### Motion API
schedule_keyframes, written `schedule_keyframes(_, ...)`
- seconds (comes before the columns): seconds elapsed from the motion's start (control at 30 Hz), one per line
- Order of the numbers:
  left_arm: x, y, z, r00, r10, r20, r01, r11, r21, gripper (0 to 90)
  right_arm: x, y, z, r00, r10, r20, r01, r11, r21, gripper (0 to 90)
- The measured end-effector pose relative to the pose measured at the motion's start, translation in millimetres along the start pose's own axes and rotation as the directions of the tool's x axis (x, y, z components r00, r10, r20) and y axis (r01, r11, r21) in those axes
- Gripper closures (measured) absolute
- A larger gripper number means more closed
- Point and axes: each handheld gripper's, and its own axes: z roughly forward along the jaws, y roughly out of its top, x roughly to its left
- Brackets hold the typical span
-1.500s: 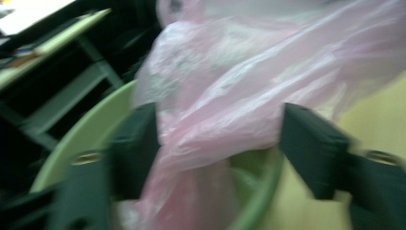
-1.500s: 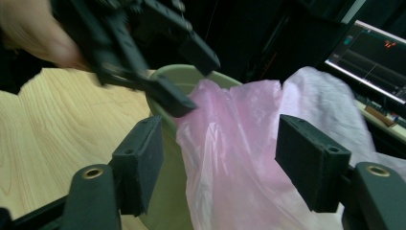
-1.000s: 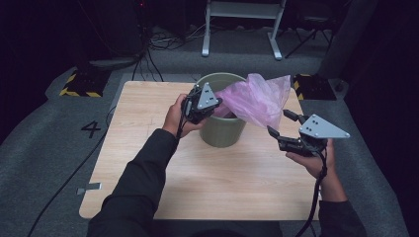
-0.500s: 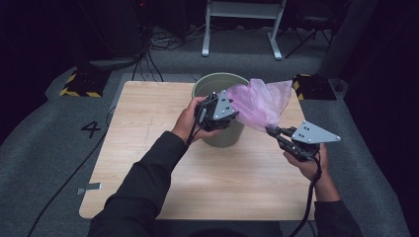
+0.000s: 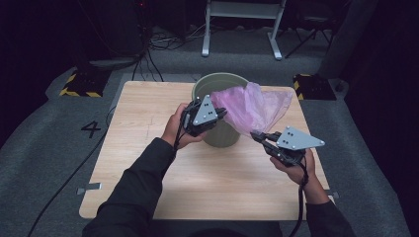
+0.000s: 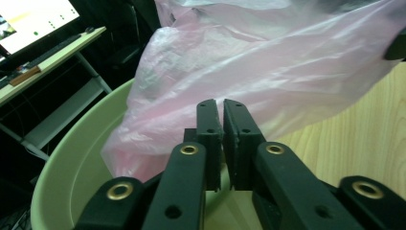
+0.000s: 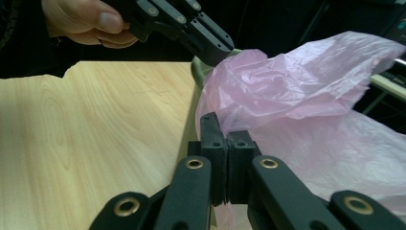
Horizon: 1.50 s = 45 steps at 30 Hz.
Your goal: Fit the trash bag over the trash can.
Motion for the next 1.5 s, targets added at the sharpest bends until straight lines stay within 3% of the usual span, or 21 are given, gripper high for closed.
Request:
schedule_keyframes(0.03,-1.4,-0.8,-1.4,1.0,0.002,0.0,-0.002,1.0,-0.003,79.7,0.0,0.0,0.0,1.0,0.0,0.0,0.0,1.0,0.0,89.8)
schedule_keyframes(0.07,-4.1,-1.3,-2.3,0.9998,-0.014,0.016,0.014,0.9999,-0.009,56.1,2.3,1.2,2.4,0.9999,-0.01,0.005,0.01,1.0,0.007,89.8)
schedule_keyframes(0.1,-5.8,-1.0,-1.9,0.9994,-0.023,0.026,0.023,0.9997,-0.002,56.1,2.3,1.2,2.4,0.9999,-0.01,0.005,0.01,1.0,0.007,89.8)
schedule_keyframes(0.23,-15.2,3.6,-0.5,0.9999,-0.007,-0.011,0.007,0.9998,-0.018,28.8,6.4,3.7,6.6,0.9997,-0.021,-0.012,0.021,1.0,0.016,89.8)
schedule_keyframes(0.33,-14.5,6.3,3.1,0.9993,0.014,-0.034,-0.015,0.9997,-0.02,30.4,10.3,4.3,9.4,0.9986,-0.034,-0.041,0.035,0.999,0.028,90.0)
schedule_keyframes(0.4,-8.2,4.0,8.2,0.9999,0.002,-0.012,-0.002,1.0,-0.004,39.5,12.6,3.8,10.9,0.9973,-0.043,-0.059,0.046,0.998,0.04,90.0)
schedule_keyframes(0.43,-5.7,2.4,11.0,1.0,-0.006,0.001,0.006,0.9999,0.008,39.5,12.6,3.8,10.9,0.9973,-0.043,-0.059,0.046,0.998,0.04,90.0)
schedule_keyframes(0.47,-4.3,0.9,13.5,0.9998,-0.001,0.019,0.0,0.9998,0.021,54.4,12.7,3.2,11.3,0.9968,-0.039,-0.069,0.042,0.998,0.041,89.4)
schedule_keyframes(0.5,-3.4,-0.4,15.3,0.9996,0.007,0.027,-0.008,0.9996,0.026,54.4,12.7,3.2,11.3,0.9968,-0.039,-0.069,0.042,0.998,0.041,89.4)
schedule_keyframes(0.57,-1.7,-3.4,17.4,0.999,0.006,0.045,-0.006,0.9999,0.012,70.5,12.3,2.2,11.2,0.9971,-0.03,-0.07,0.032,0.999,0.039,88.6)
schedule_keyframes(0.6,-0.7,-4.5,18.3,0.9991,-0.005,0.043,0.005,1.0,0.009,82.8,11.6,1.6,11.2,0.9973,-0.022,-0.071,0.024,0.999,0.037,86.9)
schedule_keyframes(0.67,0.4,-6.1,18.6,0.9992,-0.008,0.039,0.008,1.0,0.0,87.4,11.3,1.5,11.1,0.9974,-0.021,-0.069,0.024,0.999,0.035,84.1)
schedule_keyframes(0.7,1.0,-6.8,17.8,0.9993,-0.01,0.036,0.01,1.0,-0.001,90.0,11.4,2.2,10.8,0.9981,-0.019,-0.059,0.021,0.999,0.032,70.2)
schedule_keyframes(0.73,2.2,-7.7,16.5,0.999,-0.016,0.041,0.016,0.9999,-0.005,90.0,11.4,2.2,10.8,0.9981,-0.019,-0.059,0.021,0.999,0.032,70.2)
schedule_keyframes(0.8,5.1,-10.2,12.0,0.999,-0.027,0.036,0.027,0.9995,-0.015,90.0,11.2,3.3,6.5,0.9989,-0.023,-0.042,0.024,0.999,0.022,59.8)
schedule_keyframes(0.93,12.4,-18.2,1.2,0.9972,-0.058,0.047,0.06,0.9975,-0.037,89.9,8.9,2.9,-2.0,0.9988,-0.035,-0.035,0.035,0.999,0.007,52.1)
schedule_keyframes(1.17,21.5,-31.4,-7.7,0.9927,-0.105,0.059,0.108,0.9927,-0.053,89.2,-4.5,4.1,-6.3,0.9957,-0.093,0.002,0.093,0.995,0.03,38.9)
schedule_keyframes(1.3,25.4,-36.7,-10.3,0.9915,-0.121,0.048,0.124,0.9911,-0.048,86.9,-5.6,7.2,5.2,0.9869,-0.161,0.013,0.16,0.985,0.07,36.6)
schedule_keyframes(1.37,26.6,-38.0,-12.1,0.9911,-0.125,0.046,0.127,0.9906,-0.05,86.0,-3.5,8.9,12.0,0.9761,-0.211,0.053,0.207,0.976,0.072,36.2)
schedule_keyframes(1.5,27.9,-41.1,-15.7,0.99,-0.138,0.029,0.14,0.9889,-0.05,81.3,0.6,11.9,27.5,0.9548,-0.289,0.068,0.279,0.951,0.134,35.9)
